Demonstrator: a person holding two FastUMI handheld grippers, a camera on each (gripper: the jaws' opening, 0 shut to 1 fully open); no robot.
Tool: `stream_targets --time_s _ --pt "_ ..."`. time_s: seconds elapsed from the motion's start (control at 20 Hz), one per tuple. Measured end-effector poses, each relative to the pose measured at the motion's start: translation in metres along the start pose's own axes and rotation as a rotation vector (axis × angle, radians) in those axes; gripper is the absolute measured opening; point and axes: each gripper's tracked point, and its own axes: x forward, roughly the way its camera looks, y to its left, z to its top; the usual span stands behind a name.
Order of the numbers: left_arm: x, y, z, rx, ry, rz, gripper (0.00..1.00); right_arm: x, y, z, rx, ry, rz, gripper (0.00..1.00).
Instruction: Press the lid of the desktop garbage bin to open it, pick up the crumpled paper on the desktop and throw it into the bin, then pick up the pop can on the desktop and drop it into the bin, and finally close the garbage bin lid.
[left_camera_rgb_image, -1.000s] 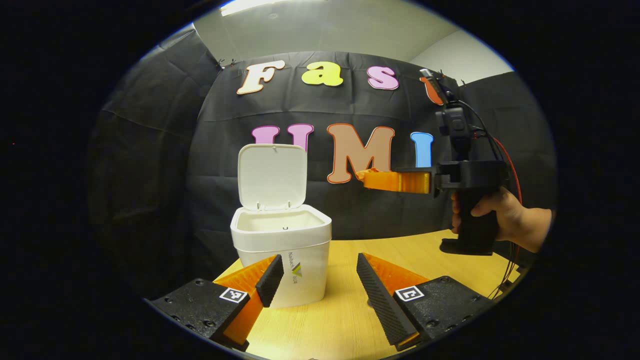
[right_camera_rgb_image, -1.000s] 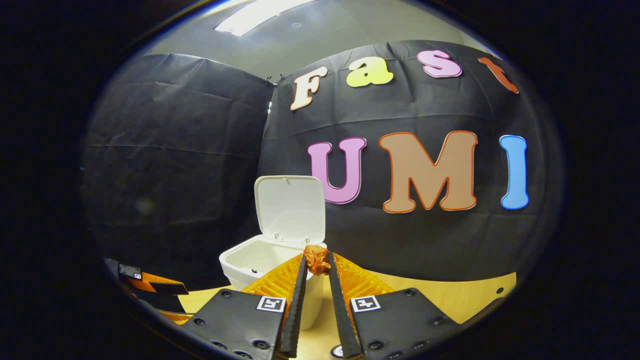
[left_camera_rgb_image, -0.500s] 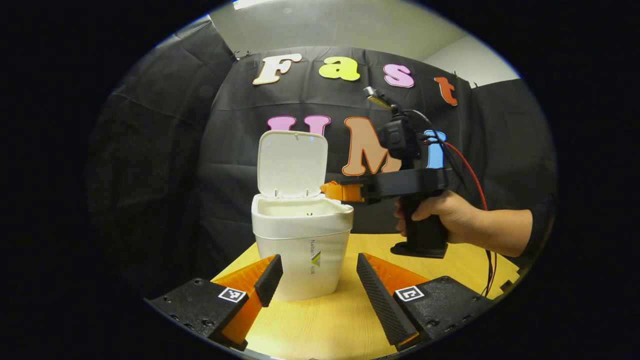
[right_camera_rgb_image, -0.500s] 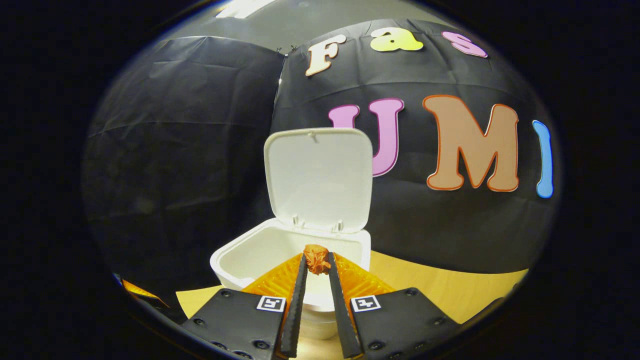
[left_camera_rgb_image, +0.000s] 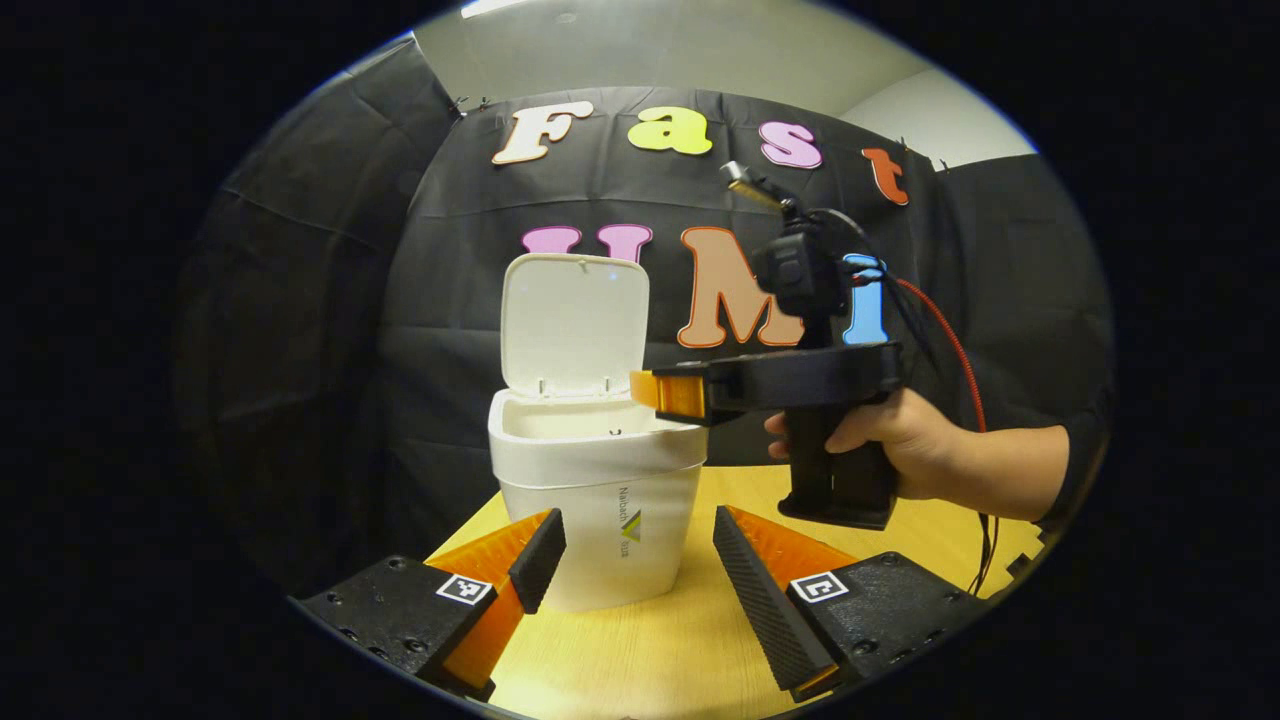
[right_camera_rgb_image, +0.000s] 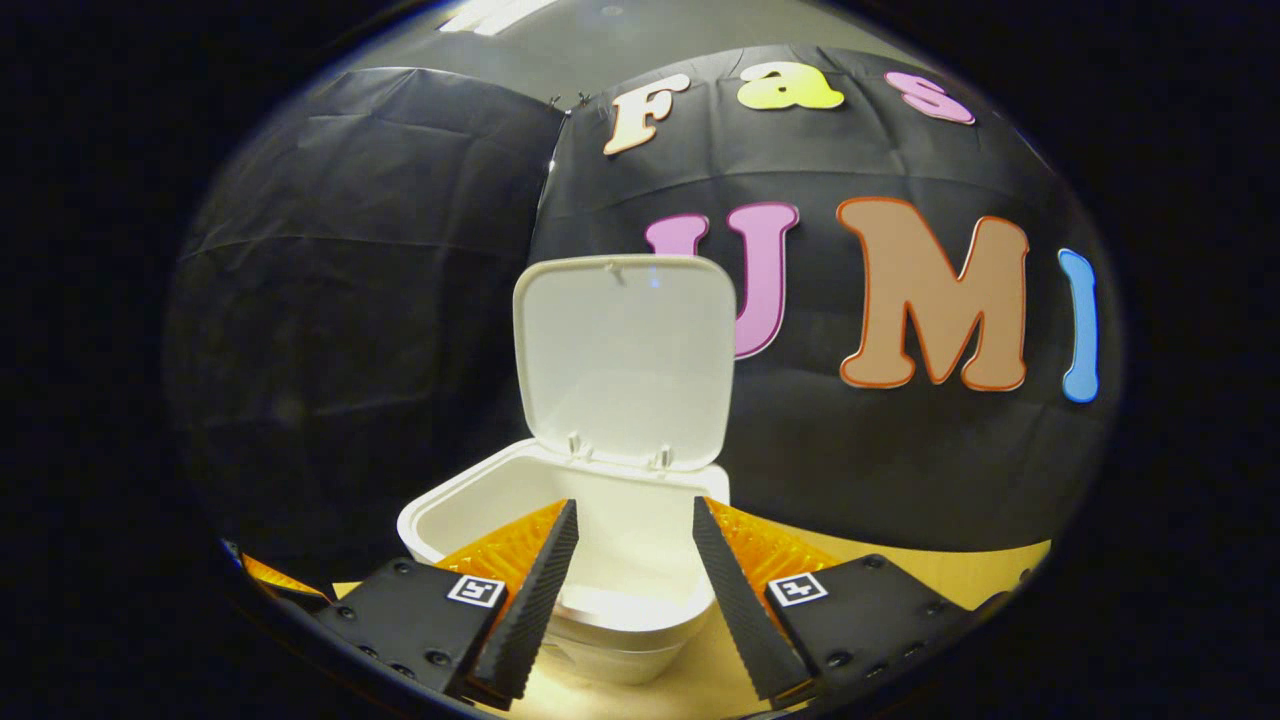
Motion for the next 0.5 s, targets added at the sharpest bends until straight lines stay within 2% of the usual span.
stream_targets --time_s 0.05,0.15,0.3,0.5 --pt "0.013 -0.009 0.005 0.000 -0.002 -0.012 0.92 -0.013 -0.012 0.007 -0.004 -0.025 -0.020 0.86" --pt "0.027 -0.024 0.009 -0.006 -0.009 -0.038 0.93 -0.042 -0.037 0.020 -0.013 -0.078 -0.070 0.89" --pt "0.038 -0.052 0.006 -0.012 -0.011 -0.089 0.93 -0.092 -0.084 0.040 -0.022 -0.165 -0.174 0.89" --pt "0.053 -0.094 0.004 0.007 -0.012 -0.163 0.93 -0.165 -0.156 0.046 -0.011 -0.216 -0.325 0.89"
